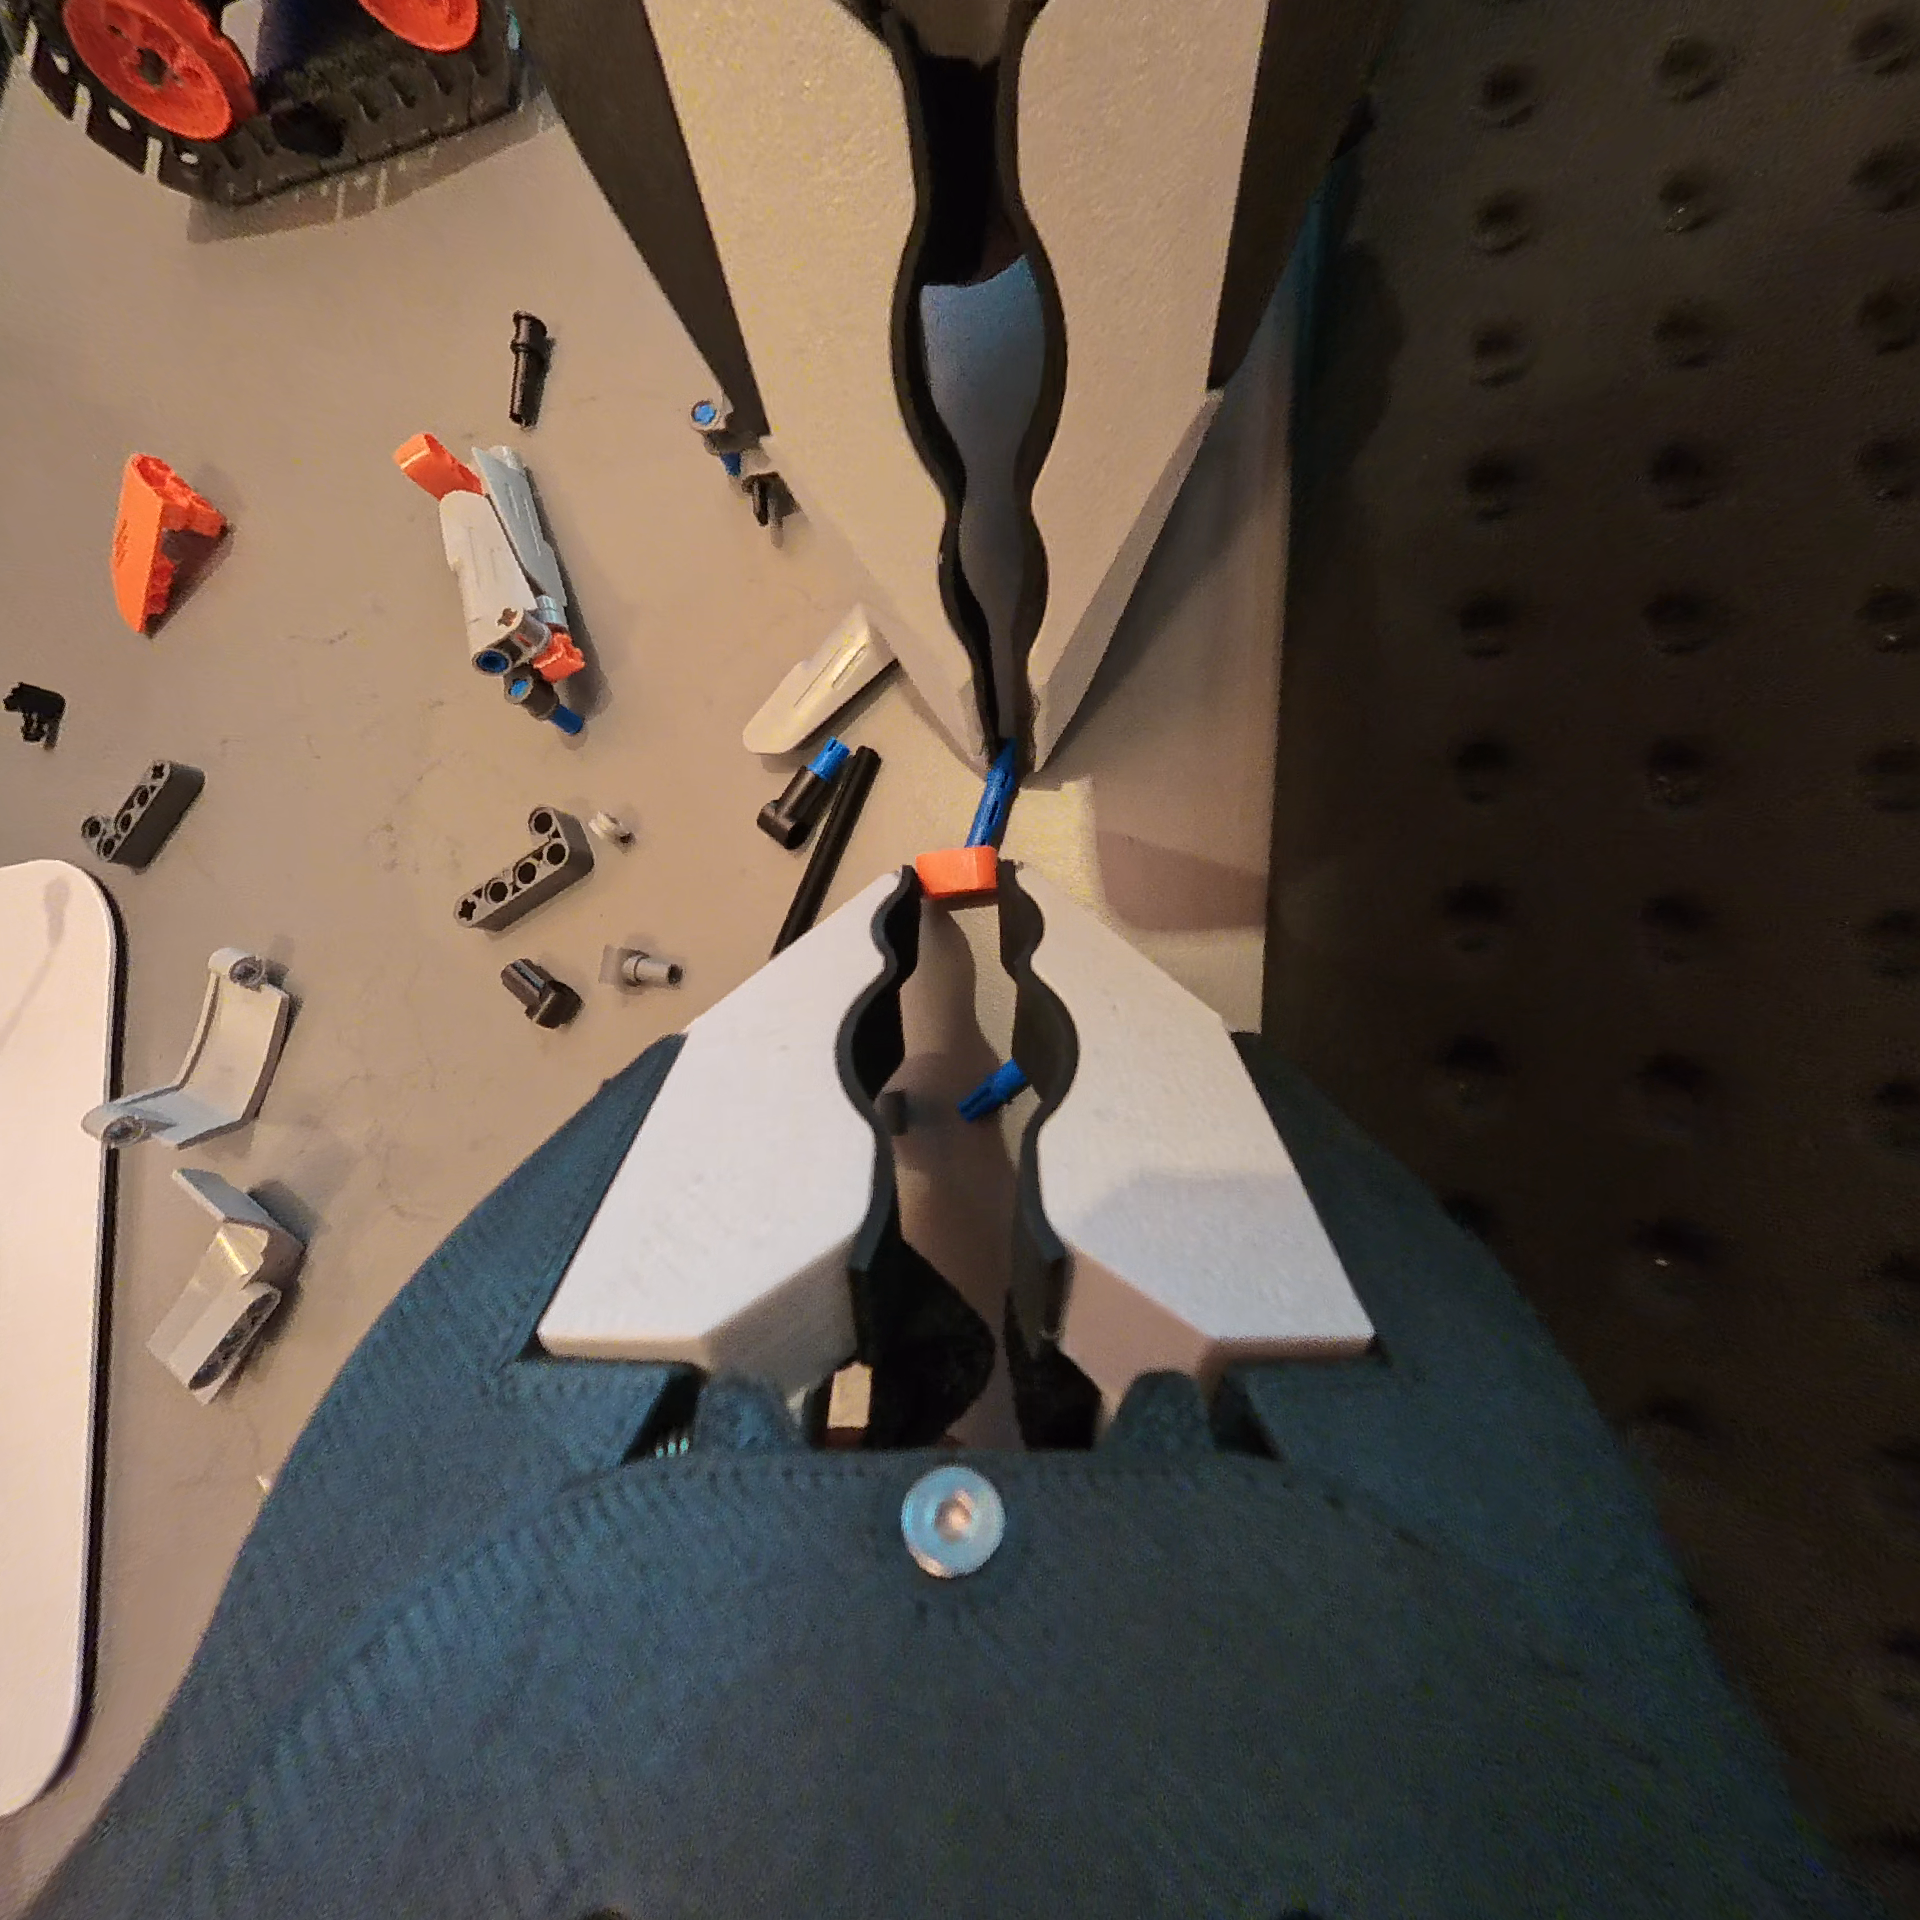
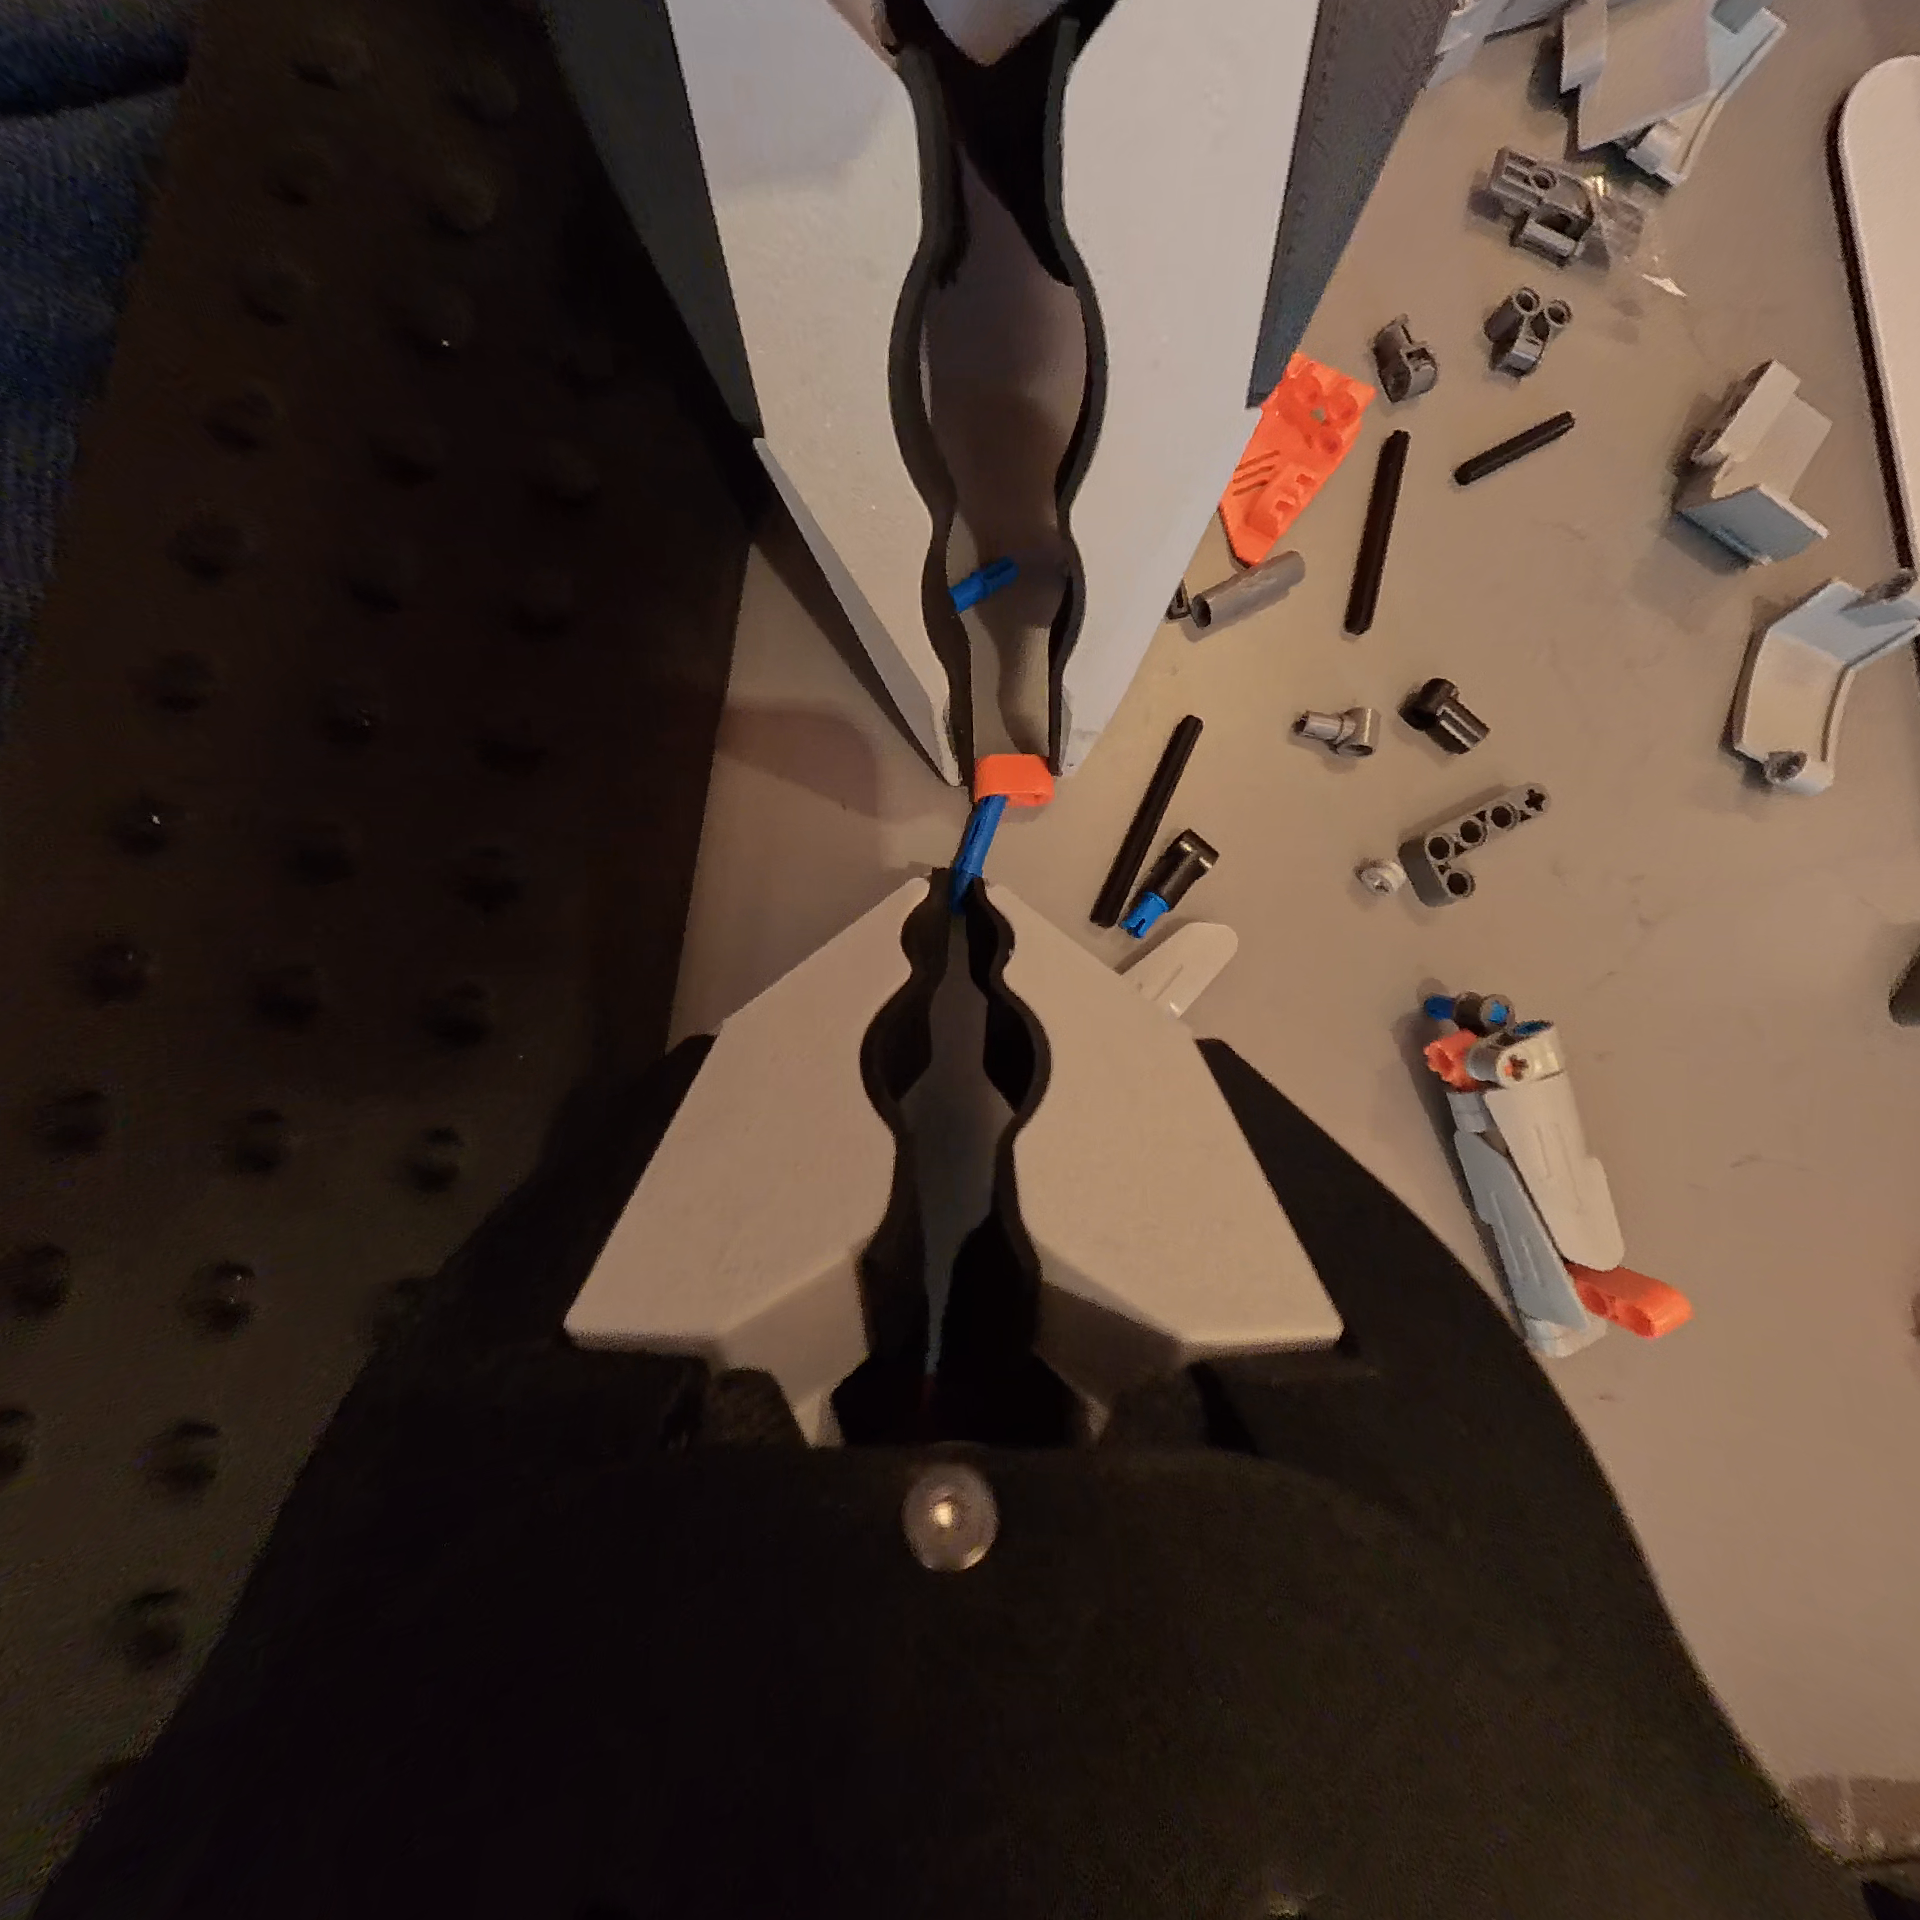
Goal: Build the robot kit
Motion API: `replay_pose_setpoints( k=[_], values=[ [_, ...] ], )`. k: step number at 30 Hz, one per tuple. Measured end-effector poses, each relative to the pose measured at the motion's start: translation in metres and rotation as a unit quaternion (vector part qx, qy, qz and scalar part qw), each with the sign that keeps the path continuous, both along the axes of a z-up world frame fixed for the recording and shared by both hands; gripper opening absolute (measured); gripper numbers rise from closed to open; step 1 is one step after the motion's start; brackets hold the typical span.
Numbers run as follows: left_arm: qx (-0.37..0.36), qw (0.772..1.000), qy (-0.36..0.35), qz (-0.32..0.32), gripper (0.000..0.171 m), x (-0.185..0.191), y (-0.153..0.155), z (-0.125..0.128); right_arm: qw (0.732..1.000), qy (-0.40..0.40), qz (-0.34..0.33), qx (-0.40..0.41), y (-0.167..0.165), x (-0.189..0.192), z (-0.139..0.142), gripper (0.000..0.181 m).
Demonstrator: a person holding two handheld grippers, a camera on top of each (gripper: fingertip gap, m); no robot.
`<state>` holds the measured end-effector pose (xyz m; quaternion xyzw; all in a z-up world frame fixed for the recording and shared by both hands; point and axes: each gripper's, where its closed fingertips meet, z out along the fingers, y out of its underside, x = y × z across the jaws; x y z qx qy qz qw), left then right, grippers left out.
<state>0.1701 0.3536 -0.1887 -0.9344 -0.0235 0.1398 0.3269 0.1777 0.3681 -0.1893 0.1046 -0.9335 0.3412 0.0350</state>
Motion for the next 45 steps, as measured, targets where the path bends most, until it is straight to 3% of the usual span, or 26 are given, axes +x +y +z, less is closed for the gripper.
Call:
replay_pose_setpoints(
  k=[13,45],
  values=[
    [-0.03,0.997,0.007,-0.071,0.013,0.0011,0.0024,0.0,0.995,0.029,0.08,0.049,0.0019,0.0003,-0.0007,0.0],
    [-0.019,0.995,-0.005,-0.102,0.012,0.0019,0.0039,-0.0001,0.977,0.041,0.178,0.107,0.001,0.0011,-0.0021,0.0]
  ],
)
